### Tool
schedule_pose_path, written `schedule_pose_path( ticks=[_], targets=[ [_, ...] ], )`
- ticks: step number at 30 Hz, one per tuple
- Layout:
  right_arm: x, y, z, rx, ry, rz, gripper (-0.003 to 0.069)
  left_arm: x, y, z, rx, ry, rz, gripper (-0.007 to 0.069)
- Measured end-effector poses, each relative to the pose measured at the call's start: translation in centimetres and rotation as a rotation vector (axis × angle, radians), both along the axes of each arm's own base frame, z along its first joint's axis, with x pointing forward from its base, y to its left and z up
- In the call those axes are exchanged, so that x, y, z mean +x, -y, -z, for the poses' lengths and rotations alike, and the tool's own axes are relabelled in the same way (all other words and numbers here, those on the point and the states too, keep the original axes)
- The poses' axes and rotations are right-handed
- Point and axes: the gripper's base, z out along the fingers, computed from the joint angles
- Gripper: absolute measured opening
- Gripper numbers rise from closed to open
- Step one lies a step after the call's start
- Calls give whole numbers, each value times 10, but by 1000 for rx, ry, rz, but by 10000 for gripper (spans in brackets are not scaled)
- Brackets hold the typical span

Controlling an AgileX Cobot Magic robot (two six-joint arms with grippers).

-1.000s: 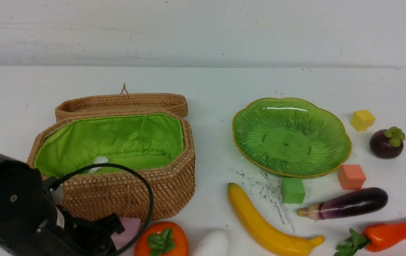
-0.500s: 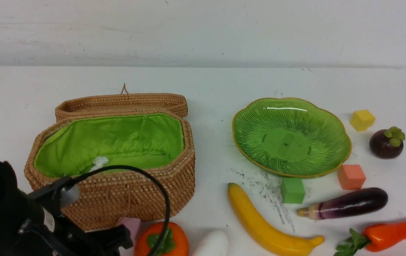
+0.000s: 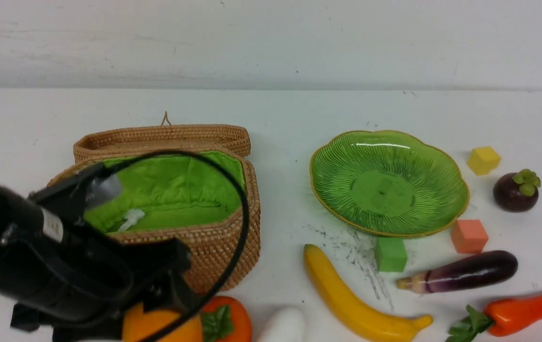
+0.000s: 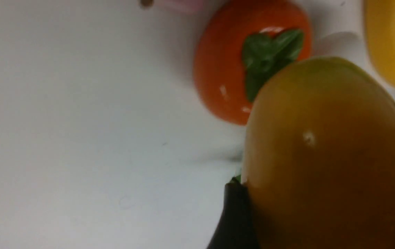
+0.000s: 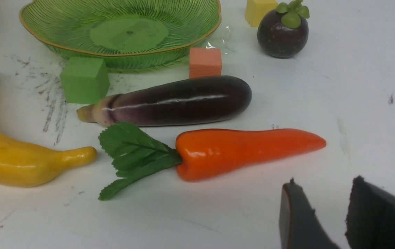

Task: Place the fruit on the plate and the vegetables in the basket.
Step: Grab the mango with your left arm and place it on the right plate

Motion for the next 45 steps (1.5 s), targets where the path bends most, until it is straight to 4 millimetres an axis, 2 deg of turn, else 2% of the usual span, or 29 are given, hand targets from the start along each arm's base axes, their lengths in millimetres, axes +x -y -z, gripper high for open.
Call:
schedule_pose_path(
  ticks=[2,5,6,7,8,9,11,12,14,17,19,20,23,26,34,39,45],
  targets=[
    [0,0,0,0,0,0,244,11,4,-9,11,36,8,528],
    [0,0,0,0,0,0,244,42,17,-18,50,89,54,528],
    [0,0,0,-1,0,0,244,47,19,-19,53,95,62,528],
    [0,0,0,-1,0,0,244,65,28,-23,62,119,96,528],
    [0,0,0,-1,0,0,244,67,29,-23,61,122,100,528],
    [0,0,0,-1,0,0,244,88,41,-28,56,149,128,528],
    [0,0,0,-1,0,0,244,108,52,-33,46,182,149,528],
    [0,0,0,-1,0,0,244,110,53,-34,45,185,151,528],
    [0,0,0,-1,0,0,244,136,68,-39,24,224,175,528],
    [0,0,0,-1,0,0,244,162,85,-37,-10,248,202,528],
    [0,0,0,-1,0,0,244,171,91,-37,-26,259,212,528],
    [0,0,0,-1,0,0,244,184,100,-25,-34,254,232,528],
    [0,0,0,-1,0,0,244,204,112,-12,-52,261,254,528],
    [0,0,0,-1,0,0,244,219,126,4,-57,261,273,528],
    [0,0,0,-1,0,0,244,231,171,39,-50,300,354,528],
    [0,0,0,-1,0,0,244,241,177,55,-63,332,323,528],
    [0,0,0,-1,0,0,244,250,180,57,-85,410,276,528]
  ],
)
